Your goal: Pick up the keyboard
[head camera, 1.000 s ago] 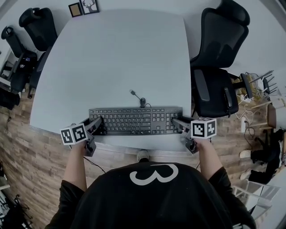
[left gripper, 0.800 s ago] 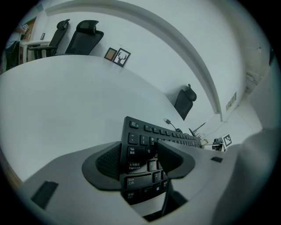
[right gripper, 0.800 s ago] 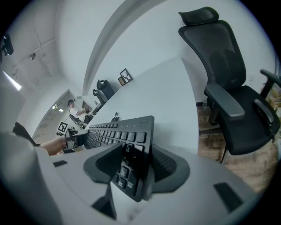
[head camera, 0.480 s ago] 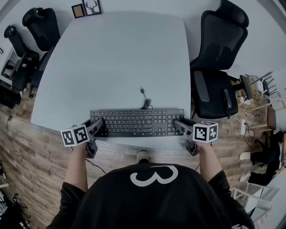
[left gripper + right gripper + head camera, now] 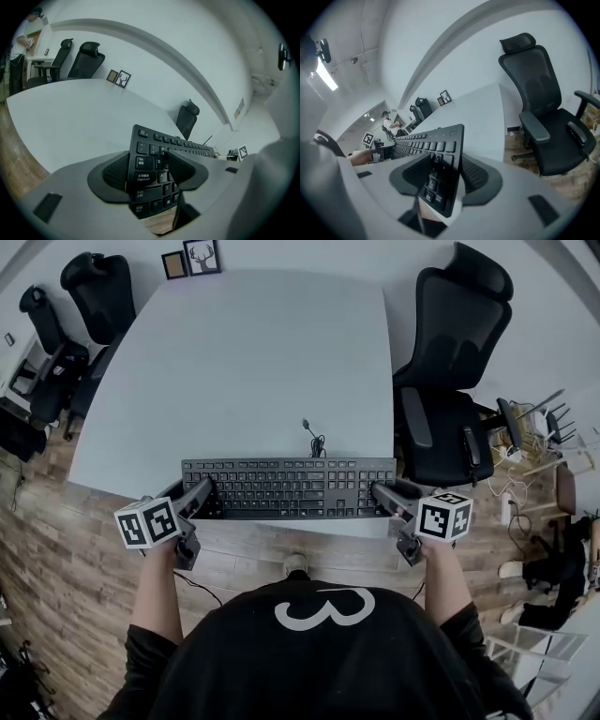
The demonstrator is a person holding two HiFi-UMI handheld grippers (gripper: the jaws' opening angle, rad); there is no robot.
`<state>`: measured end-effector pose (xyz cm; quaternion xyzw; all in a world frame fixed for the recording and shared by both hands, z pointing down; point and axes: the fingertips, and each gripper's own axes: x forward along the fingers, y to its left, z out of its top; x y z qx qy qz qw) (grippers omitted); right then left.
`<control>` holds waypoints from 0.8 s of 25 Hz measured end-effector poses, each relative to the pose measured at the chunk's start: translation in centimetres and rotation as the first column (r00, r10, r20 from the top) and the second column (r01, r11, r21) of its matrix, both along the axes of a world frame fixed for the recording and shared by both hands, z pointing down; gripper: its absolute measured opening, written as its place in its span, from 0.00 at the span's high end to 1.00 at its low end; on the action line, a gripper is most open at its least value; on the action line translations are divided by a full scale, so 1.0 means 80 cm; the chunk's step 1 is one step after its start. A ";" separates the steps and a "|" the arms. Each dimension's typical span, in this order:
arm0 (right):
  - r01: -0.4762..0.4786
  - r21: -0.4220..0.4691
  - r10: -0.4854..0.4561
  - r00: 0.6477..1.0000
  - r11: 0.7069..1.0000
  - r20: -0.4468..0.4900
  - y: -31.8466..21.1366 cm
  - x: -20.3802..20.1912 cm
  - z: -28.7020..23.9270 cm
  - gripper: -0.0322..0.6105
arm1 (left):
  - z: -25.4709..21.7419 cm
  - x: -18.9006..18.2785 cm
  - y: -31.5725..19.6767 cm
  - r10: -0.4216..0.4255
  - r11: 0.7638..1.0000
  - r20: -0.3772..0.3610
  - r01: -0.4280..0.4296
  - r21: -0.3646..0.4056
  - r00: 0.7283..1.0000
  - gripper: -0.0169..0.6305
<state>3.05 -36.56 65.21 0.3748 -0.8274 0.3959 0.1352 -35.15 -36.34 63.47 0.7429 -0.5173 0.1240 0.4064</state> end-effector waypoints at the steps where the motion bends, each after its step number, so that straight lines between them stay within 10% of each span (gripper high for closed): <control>1: -0.004 0.014 0.004 1.000 1.000 0.003 0.007 0.004 -0.009 0.64 | -0.011 0.004 0.007 0.002 1.000 0.004 -0.002 0.015 1.000 0.57; 20: -0.069 0.271 0.053 0.996 0.960 0.067 0.175 0.074 -0.158 0.64 | -0.184 0.074 0.161 0.021 0.954 0.071 -0.041 0.298 0.997 0.57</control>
